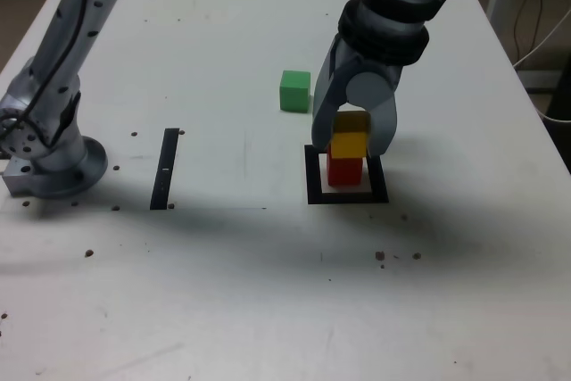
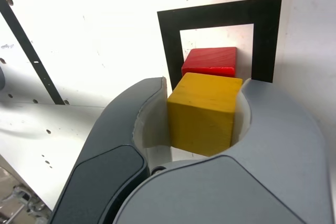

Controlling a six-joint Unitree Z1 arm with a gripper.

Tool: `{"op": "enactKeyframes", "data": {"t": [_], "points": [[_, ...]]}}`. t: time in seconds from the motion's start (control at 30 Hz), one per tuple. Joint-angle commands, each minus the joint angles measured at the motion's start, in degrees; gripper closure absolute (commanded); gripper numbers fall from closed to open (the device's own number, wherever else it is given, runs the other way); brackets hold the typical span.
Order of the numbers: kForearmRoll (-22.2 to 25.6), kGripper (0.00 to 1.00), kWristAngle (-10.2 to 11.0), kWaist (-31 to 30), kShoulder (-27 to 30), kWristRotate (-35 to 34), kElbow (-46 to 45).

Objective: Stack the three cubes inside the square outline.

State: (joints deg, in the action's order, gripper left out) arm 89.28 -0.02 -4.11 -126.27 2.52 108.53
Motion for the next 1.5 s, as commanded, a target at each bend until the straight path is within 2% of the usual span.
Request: {"op": "enactKeyframes", "data": {"t": [0.0, 0.1, 0.5, 0.77, 1.17, 1.47], "points": [[0.2, 0.16, -0.3, 0.1, -0.4, 0.2, -0.4], [0.1, 0.08, -0.3, 0.2, -0.4, 0.2, -0.6], [-0.1, 0.07, -0.7, 0.7, -0.3, 0.2, -1.8], [0.2, 0.01, 0.9, 0.8, 1.8, 0.2, -0.7], [1.9, 0.01, 2.4, 2.2, 7.3, 0.2, -0.6], [1.8, 0.01, 3.0, 4.9, 8.6, 0.9, -2.8]]}}
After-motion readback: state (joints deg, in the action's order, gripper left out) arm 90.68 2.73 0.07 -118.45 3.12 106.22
